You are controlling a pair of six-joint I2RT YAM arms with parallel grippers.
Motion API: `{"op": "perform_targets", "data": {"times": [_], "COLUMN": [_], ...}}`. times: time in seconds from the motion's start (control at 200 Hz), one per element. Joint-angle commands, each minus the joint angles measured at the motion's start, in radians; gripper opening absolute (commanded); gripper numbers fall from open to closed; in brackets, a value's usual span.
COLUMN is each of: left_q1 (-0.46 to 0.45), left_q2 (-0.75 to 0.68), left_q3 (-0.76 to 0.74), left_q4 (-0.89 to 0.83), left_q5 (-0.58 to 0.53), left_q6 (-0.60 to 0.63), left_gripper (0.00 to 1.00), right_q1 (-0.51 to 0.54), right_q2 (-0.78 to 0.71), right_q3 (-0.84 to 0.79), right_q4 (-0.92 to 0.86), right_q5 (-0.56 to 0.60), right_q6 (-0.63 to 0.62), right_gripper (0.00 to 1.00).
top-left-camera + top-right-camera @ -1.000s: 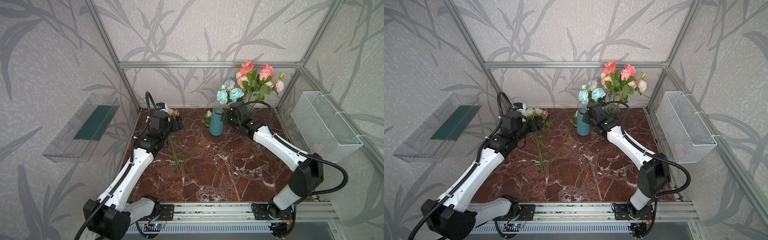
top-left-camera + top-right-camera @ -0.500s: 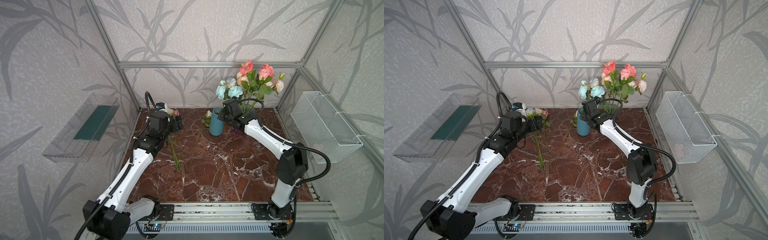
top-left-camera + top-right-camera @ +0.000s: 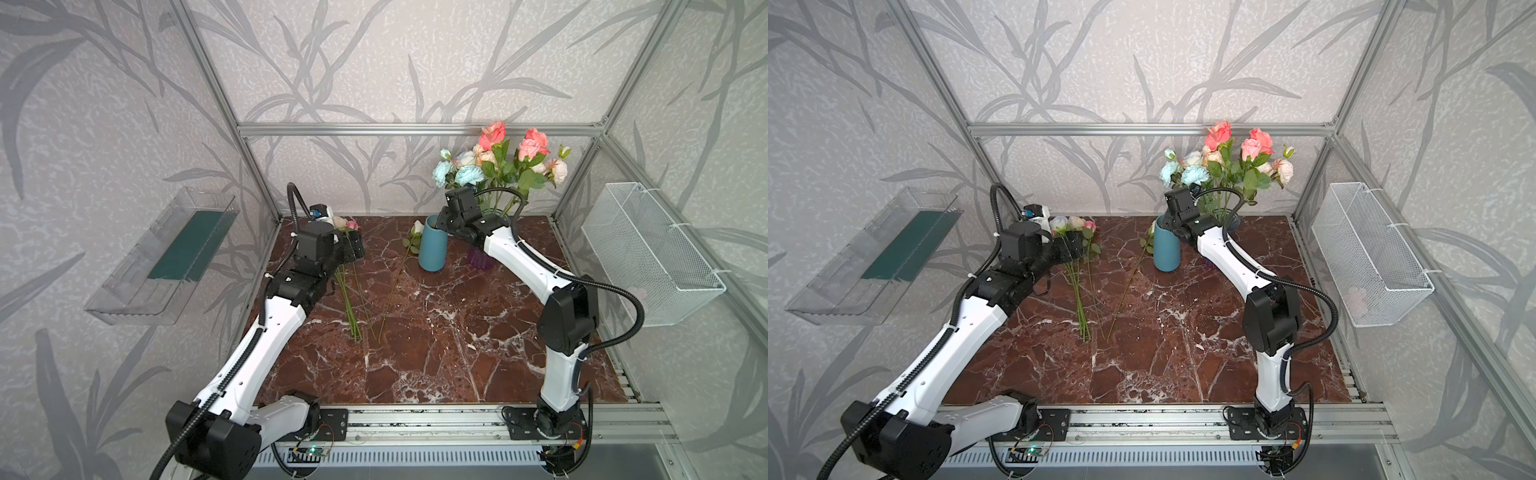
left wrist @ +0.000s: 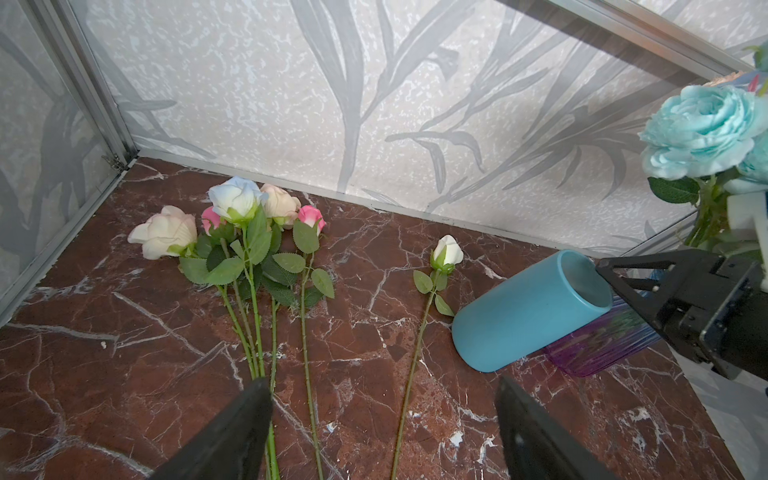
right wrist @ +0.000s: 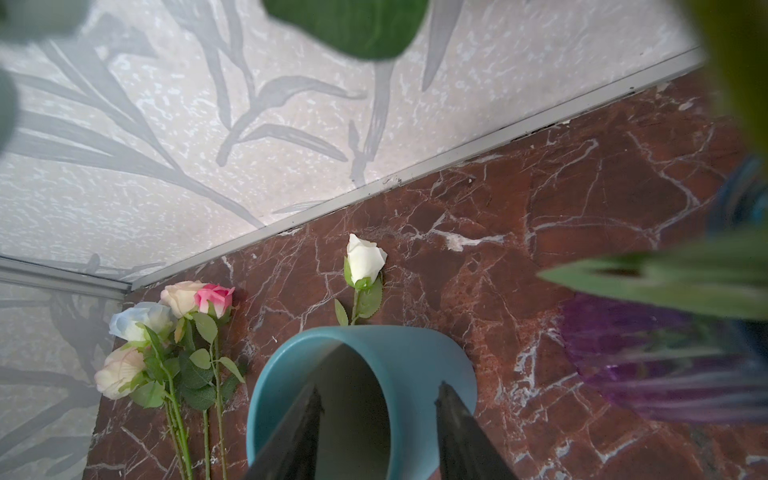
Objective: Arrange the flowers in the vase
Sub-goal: 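Lower right gripper onto the rim of the lying teal cylinder vase and close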
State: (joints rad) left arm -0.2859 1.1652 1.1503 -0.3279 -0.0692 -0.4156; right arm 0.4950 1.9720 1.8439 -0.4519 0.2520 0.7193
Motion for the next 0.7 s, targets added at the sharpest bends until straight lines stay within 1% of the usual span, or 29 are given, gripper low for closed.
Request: {"op": "perform_targets", "data": {"times": [0.0,0.12,0.25,0.295,0.365,0.545,0.695], "left_q1": [0.007,0.011,0.019,0.021,0.028,0.054,0.068], "left_q2": [-0.003,-0.002,0.000,0.001,0.004,0.010,0.016], "left_q3": [-0.001,0.000,-0.002,-0.002,-0.003,-0.008,-0.006], "left_q4": [0.012,0.013,0.015,0.017,0.020,0.027,0.030], "left_q5": [0.011,0.014,0.020,0.024,0.030,0.055,0.072], "left_q6": [-0.017,-0.020,-0.023,-0.025,-0.030,-0.049,-0.058], "left_gripper": [0.85,0.85,0.85,0.85,0.85,0.84,0.84], "right_q1": [-0.007,-0.010,-0.019,-0.020,-0.021,-0.035,-0.040], "right_q2": [0.022,0.040,0.054,0.054,0.036,0.010,-0.024], "right_q3": [0.030,0.041,0.044,0.043,0.008,-0.037,-0.080], "right_q4": [-0.036,-0.042,-0.040,-0.043,-0.017,0.006,0.024], "right_q5": [-0.017,-0.030,-0.055,-0.056,-0.046,-0.081,-0.088], "right_q6": [-0.017,-0.021,-0.024,-0.023,-0.014,-0.010,-0.014], "right_gripper": [0.44,0.42,0.36,0.35,0.33,0.25,0.22]}}
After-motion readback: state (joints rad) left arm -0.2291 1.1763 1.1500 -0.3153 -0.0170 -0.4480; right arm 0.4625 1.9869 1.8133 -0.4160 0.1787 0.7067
